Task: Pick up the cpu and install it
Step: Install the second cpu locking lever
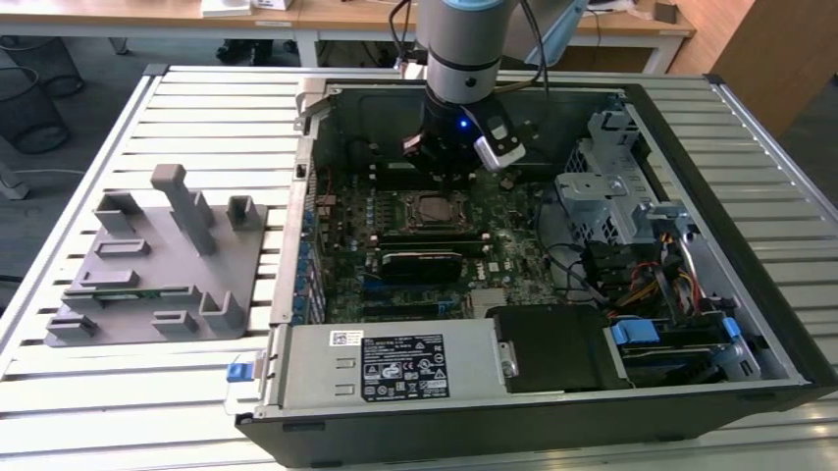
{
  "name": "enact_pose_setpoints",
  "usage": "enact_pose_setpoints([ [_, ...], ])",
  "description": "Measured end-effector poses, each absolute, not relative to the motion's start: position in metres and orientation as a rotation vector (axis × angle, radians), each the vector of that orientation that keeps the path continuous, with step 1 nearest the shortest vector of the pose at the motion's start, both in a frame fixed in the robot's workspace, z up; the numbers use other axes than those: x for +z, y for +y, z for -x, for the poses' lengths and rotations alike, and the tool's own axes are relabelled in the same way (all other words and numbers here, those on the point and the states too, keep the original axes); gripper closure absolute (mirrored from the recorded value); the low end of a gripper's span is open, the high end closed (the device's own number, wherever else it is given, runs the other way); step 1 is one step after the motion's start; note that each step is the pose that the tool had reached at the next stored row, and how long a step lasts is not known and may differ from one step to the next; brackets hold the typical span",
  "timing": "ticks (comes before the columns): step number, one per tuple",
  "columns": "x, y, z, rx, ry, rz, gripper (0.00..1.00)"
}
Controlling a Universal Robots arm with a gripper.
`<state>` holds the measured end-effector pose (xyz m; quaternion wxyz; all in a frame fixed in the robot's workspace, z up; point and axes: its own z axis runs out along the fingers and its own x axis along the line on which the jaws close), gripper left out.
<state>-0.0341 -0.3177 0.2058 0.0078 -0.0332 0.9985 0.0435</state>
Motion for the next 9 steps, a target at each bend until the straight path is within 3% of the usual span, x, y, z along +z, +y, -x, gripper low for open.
enact_pose_setpoints([
  [9, 0.2058, -0.3219, 0.0341, 0.136, 3.121, 0.104, 0.89],
])
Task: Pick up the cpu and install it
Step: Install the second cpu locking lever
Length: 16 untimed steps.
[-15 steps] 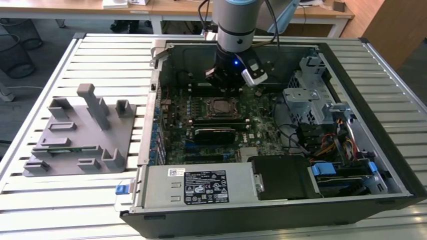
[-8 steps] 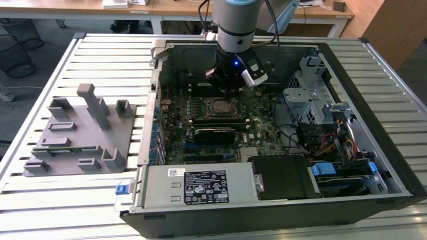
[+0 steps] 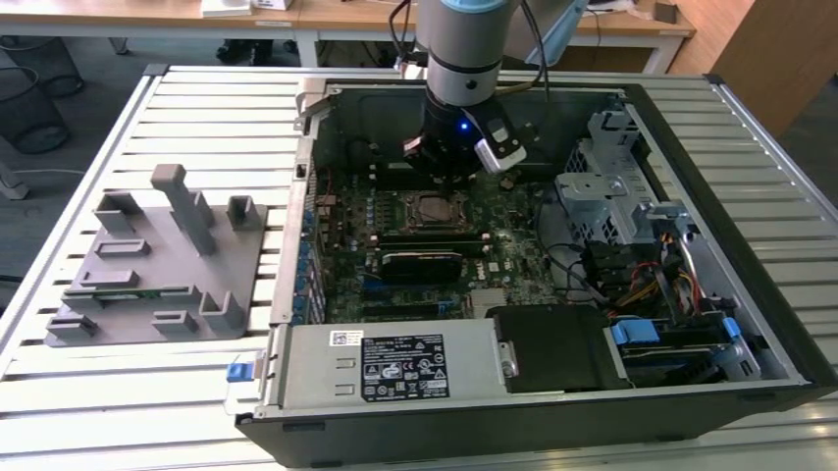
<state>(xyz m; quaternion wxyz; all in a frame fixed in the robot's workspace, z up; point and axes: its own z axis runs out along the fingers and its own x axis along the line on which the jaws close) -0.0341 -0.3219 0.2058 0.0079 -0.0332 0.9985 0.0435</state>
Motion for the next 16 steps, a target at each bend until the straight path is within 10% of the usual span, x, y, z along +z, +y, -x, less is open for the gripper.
enact_pose_setpoints([
  [16, 0.2057, -0.3260, 0.0341, 0.136, 3.121, 0.104, 0.89],
])
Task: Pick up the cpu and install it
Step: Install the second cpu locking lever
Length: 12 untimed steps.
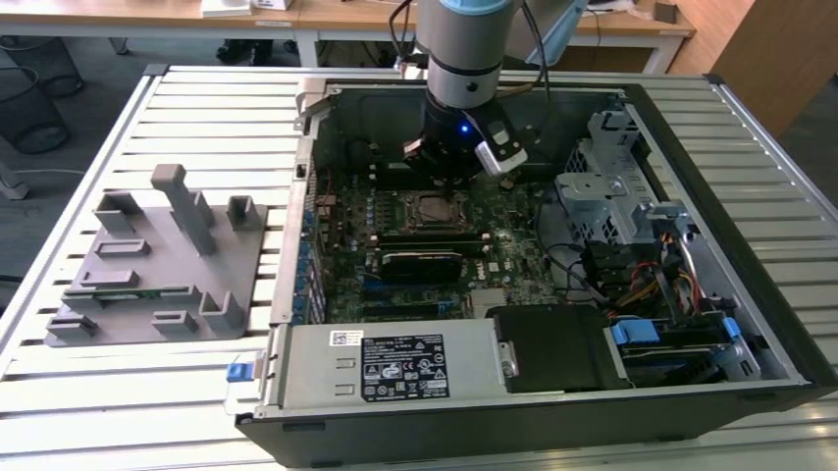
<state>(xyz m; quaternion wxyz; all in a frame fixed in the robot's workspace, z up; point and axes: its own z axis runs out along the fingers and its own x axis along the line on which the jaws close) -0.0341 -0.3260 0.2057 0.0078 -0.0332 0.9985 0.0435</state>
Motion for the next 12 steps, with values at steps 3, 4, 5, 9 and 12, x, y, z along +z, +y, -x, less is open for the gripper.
enact_pose_setpoints([
  [3, 0.2057, -0.3275, 0.0341, 0.136, 3.121, 0.104, 0.89],
  [4, 0.2057, -0.3280, 0.0341, 0.136, 3.121, 0.104, 0.89],
  [5, 0.2057, -0.3286, 0.0341, 0.136, 3.121, 0.104, 0.89],
  [9, 0.2057, -0.3308, 0.0342, 0.136, 3.121, 0.104, 0.89],
  [12, 0.2076, -0.3309, 0.0341, 0.136, 3.121, 0.104, 0.89],
])
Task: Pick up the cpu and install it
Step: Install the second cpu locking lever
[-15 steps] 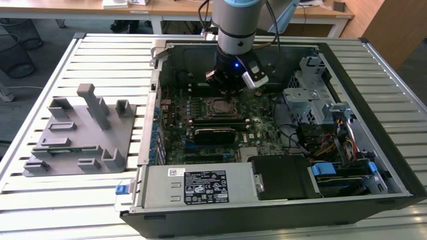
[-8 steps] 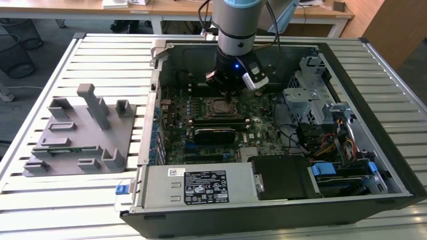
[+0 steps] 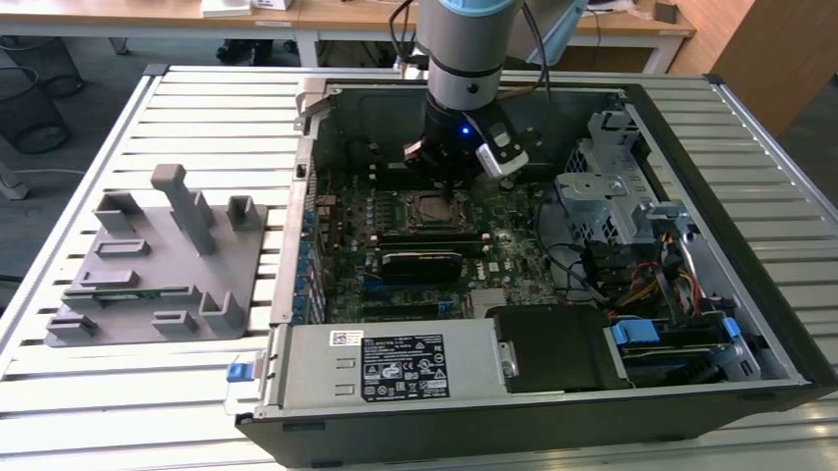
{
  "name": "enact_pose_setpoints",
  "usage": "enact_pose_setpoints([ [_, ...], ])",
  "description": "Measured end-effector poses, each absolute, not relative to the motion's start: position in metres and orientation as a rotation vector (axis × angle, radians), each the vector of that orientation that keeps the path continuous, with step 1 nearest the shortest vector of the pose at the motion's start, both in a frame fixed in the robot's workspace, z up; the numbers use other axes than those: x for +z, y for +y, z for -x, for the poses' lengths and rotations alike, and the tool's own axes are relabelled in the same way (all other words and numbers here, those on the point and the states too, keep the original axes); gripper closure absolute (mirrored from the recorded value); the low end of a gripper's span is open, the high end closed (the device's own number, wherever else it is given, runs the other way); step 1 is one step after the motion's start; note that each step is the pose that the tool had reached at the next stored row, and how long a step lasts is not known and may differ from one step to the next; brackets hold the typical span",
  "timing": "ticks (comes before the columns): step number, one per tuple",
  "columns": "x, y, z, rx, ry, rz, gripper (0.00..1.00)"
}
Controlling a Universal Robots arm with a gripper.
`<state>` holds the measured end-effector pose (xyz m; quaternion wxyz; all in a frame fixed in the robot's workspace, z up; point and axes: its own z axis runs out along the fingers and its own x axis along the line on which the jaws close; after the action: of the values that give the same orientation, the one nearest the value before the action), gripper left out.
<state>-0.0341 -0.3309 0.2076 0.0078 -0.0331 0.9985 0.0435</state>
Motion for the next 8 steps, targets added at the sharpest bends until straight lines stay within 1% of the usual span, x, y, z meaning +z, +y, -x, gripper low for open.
enact_pose_setpoints([
  [5, 0.221, -0.331, 0.034, 0.136, 3.121, 0.104, 0.89],
  [8, 0.226, -0.331, 0.034, 0.119, 3.122, 0.104, 0.89],
])
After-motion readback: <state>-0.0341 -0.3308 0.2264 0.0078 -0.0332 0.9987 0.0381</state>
